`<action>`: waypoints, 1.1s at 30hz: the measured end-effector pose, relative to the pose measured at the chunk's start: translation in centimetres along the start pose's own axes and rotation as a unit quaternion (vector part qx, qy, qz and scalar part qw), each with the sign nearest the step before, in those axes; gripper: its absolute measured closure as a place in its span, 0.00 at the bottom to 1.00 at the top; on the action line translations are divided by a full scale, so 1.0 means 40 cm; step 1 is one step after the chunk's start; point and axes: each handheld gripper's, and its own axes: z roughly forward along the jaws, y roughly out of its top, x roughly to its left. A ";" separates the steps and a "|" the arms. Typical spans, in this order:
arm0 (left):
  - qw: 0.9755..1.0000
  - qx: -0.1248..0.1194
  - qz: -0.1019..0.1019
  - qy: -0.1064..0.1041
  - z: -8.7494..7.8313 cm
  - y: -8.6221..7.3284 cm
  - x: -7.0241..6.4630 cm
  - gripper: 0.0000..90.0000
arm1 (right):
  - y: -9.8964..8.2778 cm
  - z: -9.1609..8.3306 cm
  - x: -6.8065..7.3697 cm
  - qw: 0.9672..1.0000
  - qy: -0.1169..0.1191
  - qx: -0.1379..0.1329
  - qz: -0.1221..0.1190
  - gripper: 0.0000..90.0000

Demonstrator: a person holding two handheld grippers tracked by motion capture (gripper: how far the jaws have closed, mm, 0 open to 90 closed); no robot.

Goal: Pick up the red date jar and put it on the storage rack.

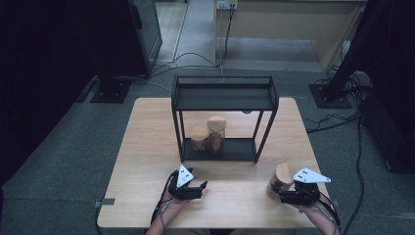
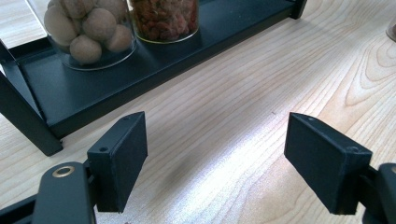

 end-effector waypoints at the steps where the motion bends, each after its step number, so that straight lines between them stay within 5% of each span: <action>1: 1.000 0.000 0.000 0.000 0.000 0.000 0.000 0.24 | -0.001 0.003 0.000 1.000 0.000 0.000 0.001 0.21; 33: 1.000 -0.002 -0.002 0.000 -0.001 -0.002 0.001 0.24 | -0.039 0.028 0.004 0.999 -0.003 -0.042 0.017 0.28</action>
